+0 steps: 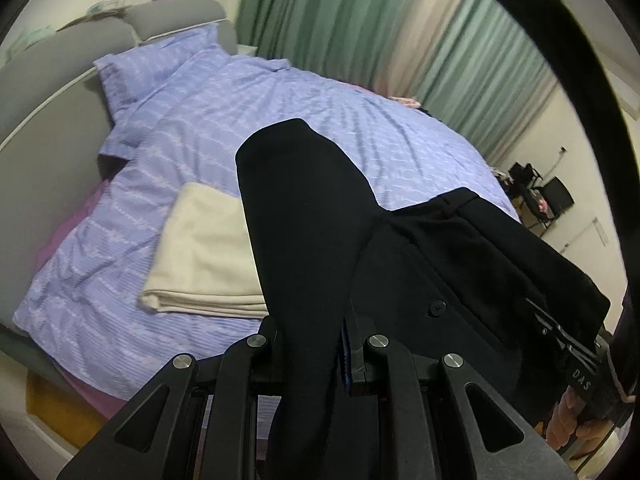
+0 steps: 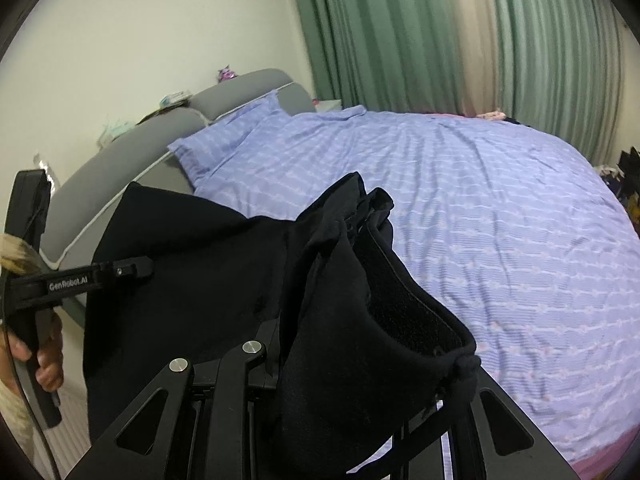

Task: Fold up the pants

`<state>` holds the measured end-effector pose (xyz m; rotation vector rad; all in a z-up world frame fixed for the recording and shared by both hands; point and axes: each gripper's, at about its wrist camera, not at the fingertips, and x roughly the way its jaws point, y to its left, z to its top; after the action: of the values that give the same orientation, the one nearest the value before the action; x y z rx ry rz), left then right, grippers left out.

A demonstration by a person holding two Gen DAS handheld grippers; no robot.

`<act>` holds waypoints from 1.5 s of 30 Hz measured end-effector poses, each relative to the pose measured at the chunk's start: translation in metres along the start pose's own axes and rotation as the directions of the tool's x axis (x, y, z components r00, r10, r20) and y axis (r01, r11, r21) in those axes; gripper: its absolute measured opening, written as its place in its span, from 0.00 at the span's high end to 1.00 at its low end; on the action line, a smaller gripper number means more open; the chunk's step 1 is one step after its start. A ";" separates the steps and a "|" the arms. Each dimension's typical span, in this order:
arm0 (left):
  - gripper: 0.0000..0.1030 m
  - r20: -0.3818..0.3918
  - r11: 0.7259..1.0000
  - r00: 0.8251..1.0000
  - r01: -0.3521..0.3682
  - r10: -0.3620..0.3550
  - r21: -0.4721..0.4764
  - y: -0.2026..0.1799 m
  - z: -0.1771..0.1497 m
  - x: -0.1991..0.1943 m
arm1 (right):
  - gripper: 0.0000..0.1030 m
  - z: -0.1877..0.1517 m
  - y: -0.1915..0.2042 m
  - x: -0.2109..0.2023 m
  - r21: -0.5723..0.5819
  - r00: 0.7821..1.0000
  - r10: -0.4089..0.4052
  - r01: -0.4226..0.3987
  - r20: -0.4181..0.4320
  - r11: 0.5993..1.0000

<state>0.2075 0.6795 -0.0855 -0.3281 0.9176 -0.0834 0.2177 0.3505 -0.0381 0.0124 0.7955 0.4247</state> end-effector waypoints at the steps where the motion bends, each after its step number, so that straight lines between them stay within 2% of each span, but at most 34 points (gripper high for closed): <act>1: 0.83 0.010 1.000 1.000 0.005 -0.005 0.010 0.010 0.002 0.000 | 0.75 0.000 0.004 0.004 -0.003 1.000 0.007 -0.007 0.001 1.000; 3: 0.83 0.005 1.000 1.000 0.006 -0.006 0.012 0.027 0.009 0.005 | 0.75 0.000 0.013 0.015 -0.012 1.000 -0.006 0.006 -0.003 1.000; 9: 0.83 -0.032 0.996 0.996 0.085 -0.085 0.004 0.080 0.045 0.037 | 0.75 0.009 0.050 0.057 0.002 0.997 -0.064 0.064 -0.034 0.998; 14: 0.83 -0.083 0.991 0.988 0.130 -0.127 0.036 0.119 0.088 0.079 | 0.75 0.022 0.070 0.110 0.091 0.992 -0.108 0.114 -0.069 0.989; 18: 0.83 -0.137 0.986 0.978 0.162 -0.156 0.035 0.154 0.124 0.128 | 0.75 0.032 0.081 0.161 0.098 0.982 -0.149 0.160 -0.114 0.982; 26: 0.83 -0.213 0.983 0.964 0.177 -0.162 0.055 0.185 0.171 0.225 | 0.75 0.049 0.084 0.255 0.114 0.957 -0.204 0.231 -0.205 0.966; 30: 0.83 -0.272 0.981 0.952 0.172 -0.143 0.086 0.192 0.174 0.269 | 0.74 0.045 0.080 0.295 0.113 0.941 -0.224 0.260 -0.255 0.959; 35: 0.82 -0.366 0.983 0.926 0.145 -0.093 0.117 0.203 0.164 0.315 | 0.74 0.029 0.079 0.333 0.097 0.917 -0.226 0.271 -0.328 0.958; 40: 0.76 -0.394 0.984 0.917 0.123 -0.062 0.132 0.210 0.151 0.326 | 0.72 0.015 0.075 0.338 0.145 0.908 -0.192 0.261 -0.372 0.954; 45: 0.63 -0.388 0.985 0.922 0.072 -0.007 0.154 0.205 0.151 0.322 | 0.69 0.004 0.072 0.340 0.187 0.896 -0.157 0.253 -0.416 0.949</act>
<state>0.5086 0.8432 -0.3118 -0.1765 1.2883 -0.2682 0.4048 0.5446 -0.2580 0.0653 1.2352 0.1244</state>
